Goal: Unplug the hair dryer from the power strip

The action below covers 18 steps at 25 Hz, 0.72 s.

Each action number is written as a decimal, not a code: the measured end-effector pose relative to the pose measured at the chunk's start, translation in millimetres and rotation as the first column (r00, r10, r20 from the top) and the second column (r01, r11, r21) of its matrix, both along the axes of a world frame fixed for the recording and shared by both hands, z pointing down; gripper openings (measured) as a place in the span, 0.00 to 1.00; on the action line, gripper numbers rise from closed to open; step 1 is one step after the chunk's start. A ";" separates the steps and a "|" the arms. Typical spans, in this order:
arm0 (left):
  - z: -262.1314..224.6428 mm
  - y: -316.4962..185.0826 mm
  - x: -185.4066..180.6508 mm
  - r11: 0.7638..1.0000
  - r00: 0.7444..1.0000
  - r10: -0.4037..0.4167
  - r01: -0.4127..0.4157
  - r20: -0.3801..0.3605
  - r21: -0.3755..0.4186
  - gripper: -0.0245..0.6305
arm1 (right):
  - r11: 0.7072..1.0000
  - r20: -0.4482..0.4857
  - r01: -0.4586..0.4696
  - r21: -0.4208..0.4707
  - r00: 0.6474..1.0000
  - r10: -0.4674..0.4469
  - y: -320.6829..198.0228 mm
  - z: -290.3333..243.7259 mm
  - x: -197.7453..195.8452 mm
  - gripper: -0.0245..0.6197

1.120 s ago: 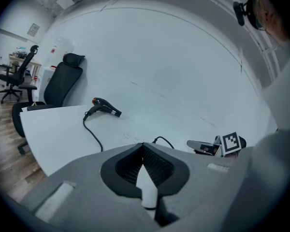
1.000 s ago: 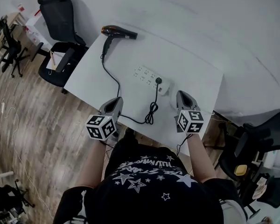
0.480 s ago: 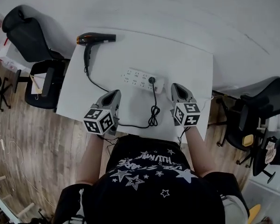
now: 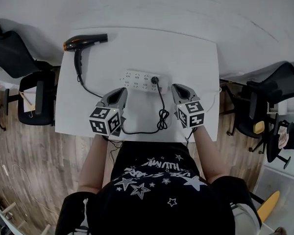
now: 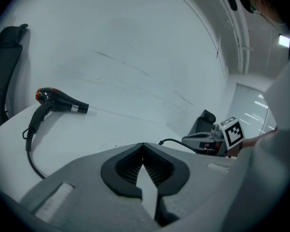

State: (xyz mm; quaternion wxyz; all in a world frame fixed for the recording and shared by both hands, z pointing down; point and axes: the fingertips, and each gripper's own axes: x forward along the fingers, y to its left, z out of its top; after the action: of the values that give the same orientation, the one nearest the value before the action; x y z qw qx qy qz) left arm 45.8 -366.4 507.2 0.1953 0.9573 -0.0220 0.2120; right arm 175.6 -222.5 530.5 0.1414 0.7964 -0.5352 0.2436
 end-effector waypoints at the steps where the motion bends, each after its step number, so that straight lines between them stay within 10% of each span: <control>1: 3.3 0.8 3.7 1.000 1.000 0.017 -0.017 0.006 0.001 0.05 | 1.000 -0.005 0.001 -0.008 1.000 -0.001 -1.1 1.6 0.3 0.05; 16: 50.7 8.6 41.2 0.984 0.977 0.167 -0.173 0.132 0.032 0.05 | 0.980 0.013 0.144 -0.136 0.990 -0.144 -19.9 26.1 -0.7 0.05; 18: 54.9 9.1 46.4 0.984 0.975 0.166 -0.173 0.145 0.037 0.05 | 0.970 0.013 0.181 -0.161 0.983 -0.181 -25.8 32.1 -1.4 0.19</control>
State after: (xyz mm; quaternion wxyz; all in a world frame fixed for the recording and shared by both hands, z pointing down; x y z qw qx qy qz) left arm 92.2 -357.2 562.1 0.1510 0.9427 0.0407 0.2947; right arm 174.2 -248.3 562.7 0.2275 0.7305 -0.5839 0.2715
